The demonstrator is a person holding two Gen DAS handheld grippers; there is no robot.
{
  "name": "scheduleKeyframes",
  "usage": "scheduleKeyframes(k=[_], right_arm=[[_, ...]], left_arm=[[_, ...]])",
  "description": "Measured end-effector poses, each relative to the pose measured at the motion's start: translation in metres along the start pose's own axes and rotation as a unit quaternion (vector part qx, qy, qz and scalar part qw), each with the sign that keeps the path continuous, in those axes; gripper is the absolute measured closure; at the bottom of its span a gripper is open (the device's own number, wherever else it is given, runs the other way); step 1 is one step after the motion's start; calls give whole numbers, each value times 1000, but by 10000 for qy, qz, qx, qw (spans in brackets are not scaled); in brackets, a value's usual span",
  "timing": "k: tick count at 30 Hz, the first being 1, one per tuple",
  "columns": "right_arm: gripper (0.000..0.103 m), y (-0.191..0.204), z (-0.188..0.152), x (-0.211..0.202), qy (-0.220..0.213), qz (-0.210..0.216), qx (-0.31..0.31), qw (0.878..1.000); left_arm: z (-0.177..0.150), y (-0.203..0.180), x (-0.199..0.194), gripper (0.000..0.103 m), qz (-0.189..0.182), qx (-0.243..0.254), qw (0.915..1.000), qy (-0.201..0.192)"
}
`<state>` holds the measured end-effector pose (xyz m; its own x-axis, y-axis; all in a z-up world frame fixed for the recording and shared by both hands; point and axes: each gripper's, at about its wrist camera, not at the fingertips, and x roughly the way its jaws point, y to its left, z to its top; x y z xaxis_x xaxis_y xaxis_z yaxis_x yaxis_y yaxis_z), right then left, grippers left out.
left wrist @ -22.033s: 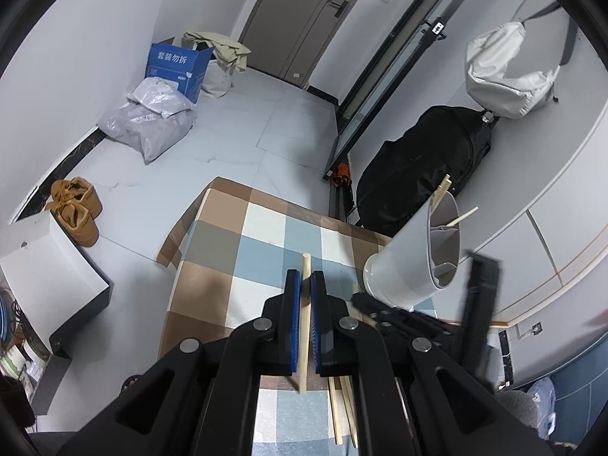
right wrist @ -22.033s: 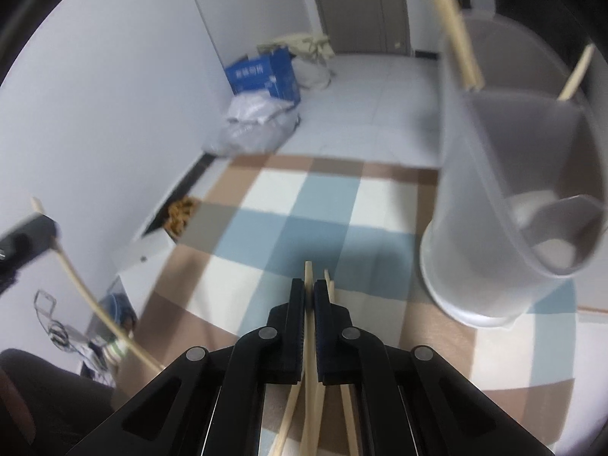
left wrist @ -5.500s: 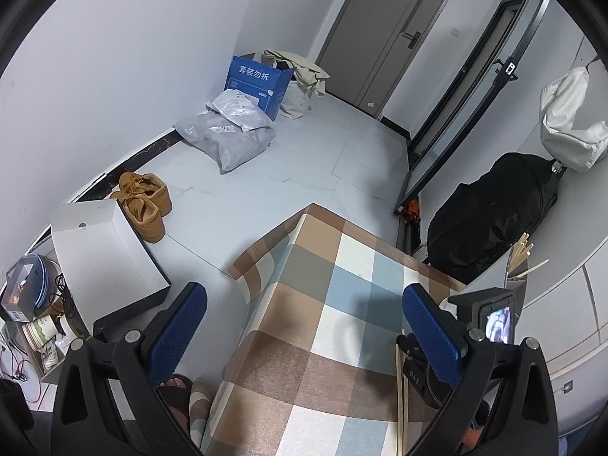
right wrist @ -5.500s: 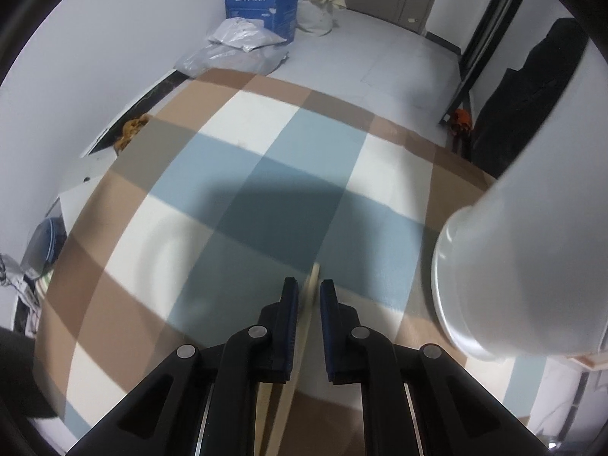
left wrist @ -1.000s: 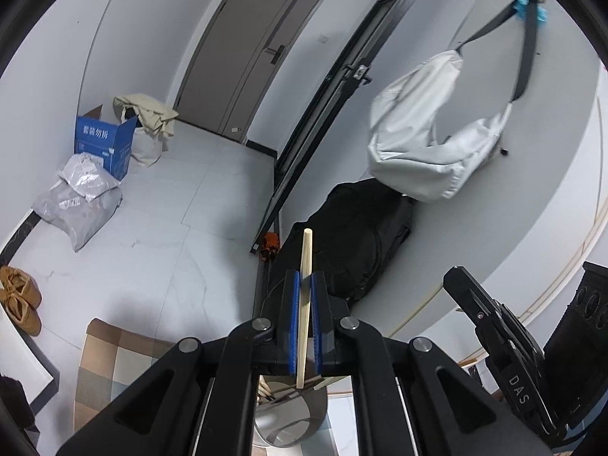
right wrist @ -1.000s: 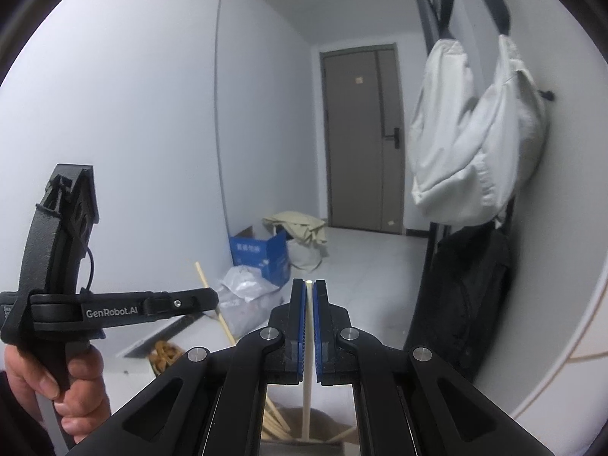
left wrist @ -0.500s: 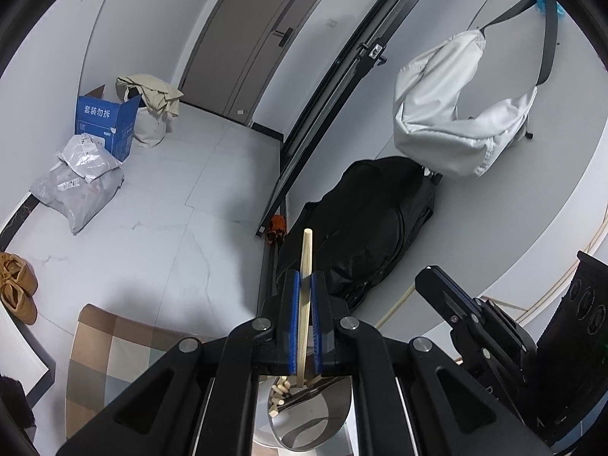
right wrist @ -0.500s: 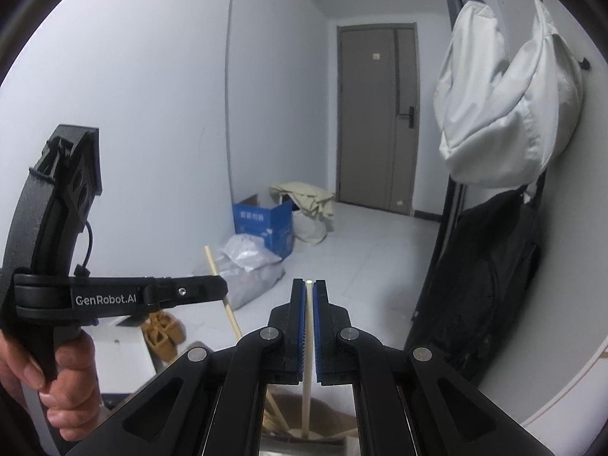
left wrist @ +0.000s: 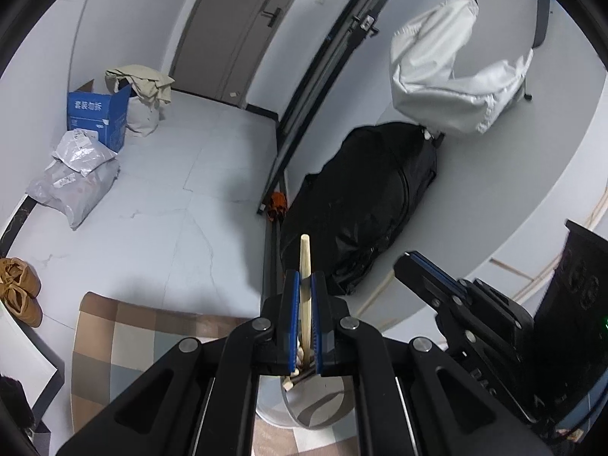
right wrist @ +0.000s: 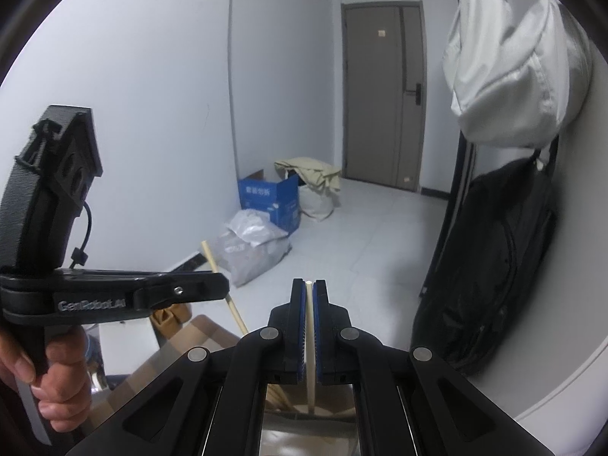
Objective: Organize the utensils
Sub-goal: 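Lower the chopsticks into the holder and open both grippers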
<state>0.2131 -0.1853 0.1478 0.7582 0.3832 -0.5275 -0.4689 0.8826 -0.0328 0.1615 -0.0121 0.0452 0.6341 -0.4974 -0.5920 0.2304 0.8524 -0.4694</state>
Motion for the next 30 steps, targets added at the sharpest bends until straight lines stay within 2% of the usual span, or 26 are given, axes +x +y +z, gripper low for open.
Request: scheduleKeyframes(k=[6, 10, 14, 16, 18, 20, 22, 23, 24, 26, 28, 30], right_arm=[[99, -6, -9, 17, 208, 124, 246, 9994], [98, -11, -16, 28, 361, 231, 495, 9979], [96, -15, -26, 29, 483, 240, 678, 9962], [95, -17, -29, 27, 532, 208, 775, 9954], [77, -20, -31, 21, 507, 169, 890, 9946], [68, -21, -33, 9, 415, 172, 983, 9941], [62, -20, -34, -2, 333, 88, 1014, 9942], [56, -20, -35, -7, 299, 66, 1033, 9942], [52, -20, -36, -12, 242, 38, 1068, 9940], [51, -20, -39, -24, 133, 17, 1142, 9934], [45, -18, -41, -37, 59, -40, 1199, 9928], [40, -14, -42, -49, -52, -52, 1228, 9924]], left_arm=[[-3, 0, 4, 101, -18, 140, 9993, 334], [-2, 2, 6, 102, -213, 161, 9975, 653], [1, 0, -2, 101, -100, 259, 9980, 569], [4, 2, -8, 96, -113, 170, 9983, 548], [4, 5, -12, 85, -57, 128, 9986, 501], [4, 5, -19, 81, 26, 114, 9991, 410], [3, 4, -25, 73, 132, 108, 9992, 350], [2, 4, -28, 63, 203, 101, 9993, 305], [0, 4, -31, 58, 274, 91, 9993, 237], [-2, 1, -39, 56, 381, 100, 9992, 88], [-6, -4, -47, 48, 552, 163, 9983, -11], [-10, -9, -56, 36, 706, 212, 9971, -172]])
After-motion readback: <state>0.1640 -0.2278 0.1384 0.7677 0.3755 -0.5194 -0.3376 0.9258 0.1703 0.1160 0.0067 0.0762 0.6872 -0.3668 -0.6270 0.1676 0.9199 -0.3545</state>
